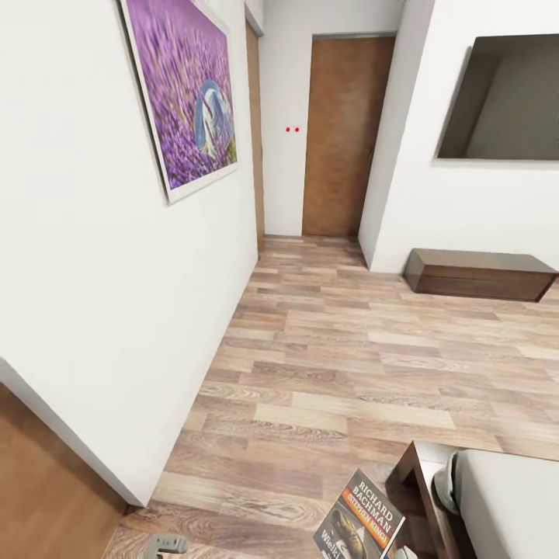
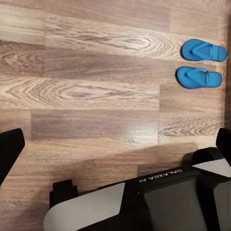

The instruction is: In the bedroom, move the book from the bed onto either nightstand, and place the two sandals side by side next to the bed.

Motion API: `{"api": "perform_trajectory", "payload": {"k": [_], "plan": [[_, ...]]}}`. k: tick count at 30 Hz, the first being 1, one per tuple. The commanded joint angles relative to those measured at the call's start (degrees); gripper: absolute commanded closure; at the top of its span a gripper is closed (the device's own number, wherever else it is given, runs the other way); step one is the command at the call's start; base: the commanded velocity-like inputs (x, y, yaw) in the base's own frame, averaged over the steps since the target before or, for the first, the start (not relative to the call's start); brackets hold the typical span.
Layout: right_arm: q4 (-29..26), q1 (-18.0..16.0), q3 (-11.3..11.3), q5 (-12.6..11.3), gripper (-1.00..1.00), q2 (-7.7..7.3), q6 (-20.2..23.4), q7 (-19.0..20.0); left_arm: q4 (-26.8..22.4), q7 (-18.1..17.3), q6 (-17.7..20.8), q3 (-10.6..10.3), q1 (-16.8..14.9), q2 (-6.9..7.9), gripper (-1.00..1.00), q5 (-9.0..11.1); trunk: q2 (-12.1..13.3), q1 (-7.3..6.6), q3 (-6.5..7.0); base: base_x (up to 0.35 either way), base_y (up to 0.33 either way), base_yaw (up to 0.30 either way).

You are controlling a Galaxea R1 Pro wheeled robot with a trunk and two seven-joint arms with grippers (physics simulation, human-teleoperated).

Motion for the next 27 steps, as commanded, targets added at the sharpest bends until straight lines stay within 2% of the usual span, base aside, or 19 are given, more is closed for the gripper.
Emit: {"api": "perform_trajectory", "payload": {"k": [1, 22, 27], "plan": [[-0.04, -0.02, 0.44, -0.6, 1.0, -0.03, 0.52, 0.11, 0.07, -0.19, -0.22, -0.5, -0.04, 0.02, -1.0, 0.51, -0.04, 0.0, 0.04, 0.0, 0.0, 0.0], [-0.04, -0.02, 0.44, -0.6, 1.0, -0.03, 0.52, 0.11, 0.07, -0.2, -0.22, -0.5, -0.04, -0.04, -1.0, 0.49, -0.04, 0.0, 1.98, 0.0, 0.0, 0.0], [-0.04, -0.02, 0.44, -0.6, 1.0, -0.03, 0.52, 0.11, 0.07, -0.19, -0.22, -0.5, -0.04, -0.83, -1.0, 0.51, -0.04, 0.0, 2.44, 0.0, 0.0, 0.0]]}}
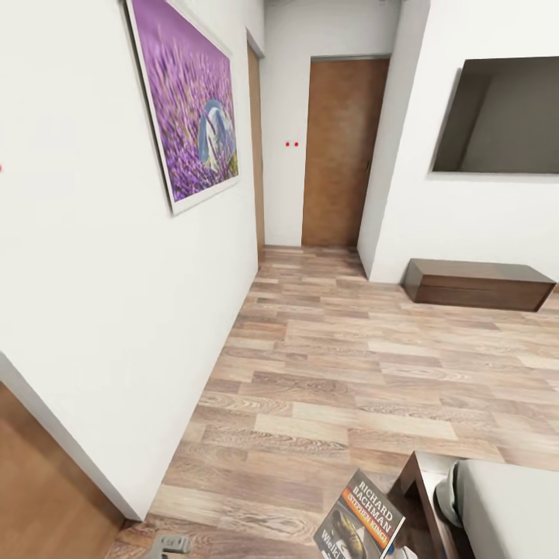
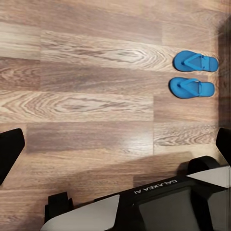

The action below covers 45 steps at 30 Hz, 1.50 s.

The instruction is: In the bedroom, move the book from the bed onto either nightstand, and place the two sandals side by side next to the bed.

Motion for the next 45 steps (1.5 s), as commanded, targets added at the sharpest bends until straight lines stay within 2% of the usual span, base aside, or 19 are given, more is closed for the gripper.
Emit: {"api": "perform_trajectory", "payload": {"k": [1, 45], "plan": [[-0.04, -0.03, 0.44, -0.6, 1.0, -0.03, 0.53, 0.11, 0.07, -0.16, -0.22, -0.5, -0.04, -0.11, -1.0, 0.54, -0.04, 0.0, 0.03, 0.0, 0.0, 0.0], [-0.04, -0.03, 0.44, -0.6, 1.0, -0.03, 0.53, 0.11, 0.07, -0.15, -0.22, -0.5, -0.04, -0.27, -1.0, 0.51, -0.04, 0.0, 4.11, 0.0, 0.0, 0.0]]}}
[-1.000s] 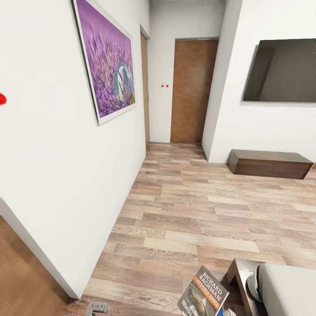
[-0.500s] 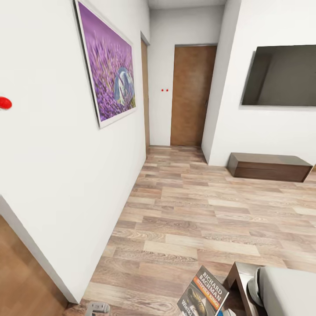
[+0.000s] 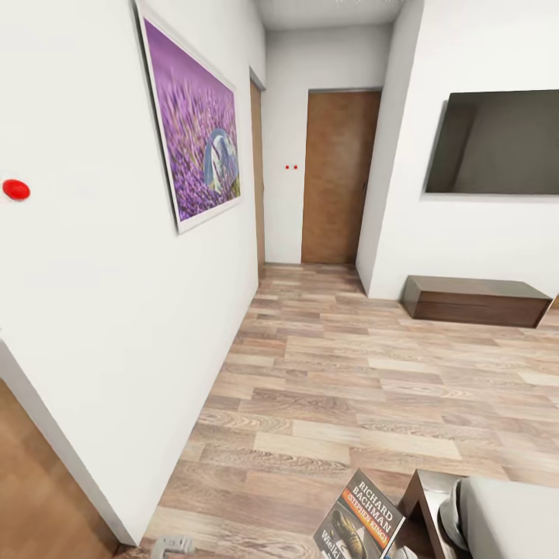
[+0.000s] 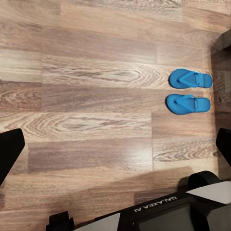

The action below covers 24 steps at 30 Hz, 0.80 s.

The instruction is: In the bedroom, move the book from the bed onto either nightstand, and place the two sandals side by side next to the bed.

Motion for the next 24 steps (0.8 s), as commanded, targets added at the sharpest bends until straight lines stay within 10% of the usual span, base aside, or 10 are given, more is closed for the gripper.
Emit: {"api": "perform_trajectory", "payload": {"k": [1, 24], "plan": [[-0.04, -0.03, 0.44, -0.6, 1.0, -0.03, 0.53, 0.11, 0.07, -0.17, -0.22, -0.5, -0.05, 0.02, -1.0, 0.51, -0.05, 0.0, 0.03, 0.0, 0.0, 0.0], [-0.04, -0.03, 0.44, -0.6, 1.0, -0.03, 0.53, 0.11, 0.07, -0.19, -0.22, -0.49, -0.04, 0.02, -1.0, 0.52, -0.05, 0.0, 0.83, 0.0, 0.0, 0.0]]}}
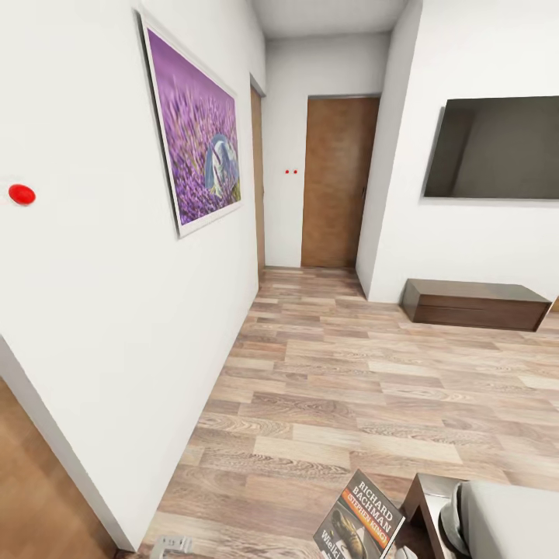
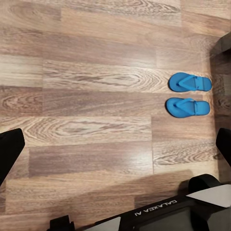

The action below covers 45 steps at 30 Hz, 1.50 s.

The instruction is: In the bedroom, move the book from the bed onto either nightstand, and place the two sandals side by side next to the bed.

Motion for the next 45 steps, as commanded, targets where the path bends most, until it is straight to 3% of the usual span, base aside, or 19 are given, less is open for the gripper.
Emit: {"api": "perform_trajectory", "payload": {"k": [1, 24, 31, 45], "plan": [[-0.04, -0.03, 0.41, -0.61, 1.0, -0.03, 0.53, 0.1, 0.07, -0.17, -0.22, -0.5, -0.04, 0.02, -1.0, 0.51, -0.05, 0.0, -0.07, 0.0, 0.0, 0.0], [0.05, -0.01, 0.41, -0.61, 1.0, -0.03, 0.28, 0.1, 0.07, -0.18, -0.22, -0.44, -0.04, 0.01, -1.0, 0.59, -0.05, 0.0, -0.07, 0.077, 0.108, 0.0], [1.84, 0.04, 0.41, -0.61, 1.0, -0.03, -5.2, 0.14, 0.07, -0.16, -0.22, -0.49, -0.02, 0.01, -1.0, 0.59, -0.05, 0.0, -0.07, 0.009, 0.01, 0.0], [2.16, 0.06, 0.4, -0.61, 1.0, -0.03, -5.8, 0.1, 0.07, 0.1, -0.22, -0.42, -0.04, 0.04, -1.0, 0.59, -0.05, 0.0, -0.07, 0.214, 0.082, 0.0]]}}
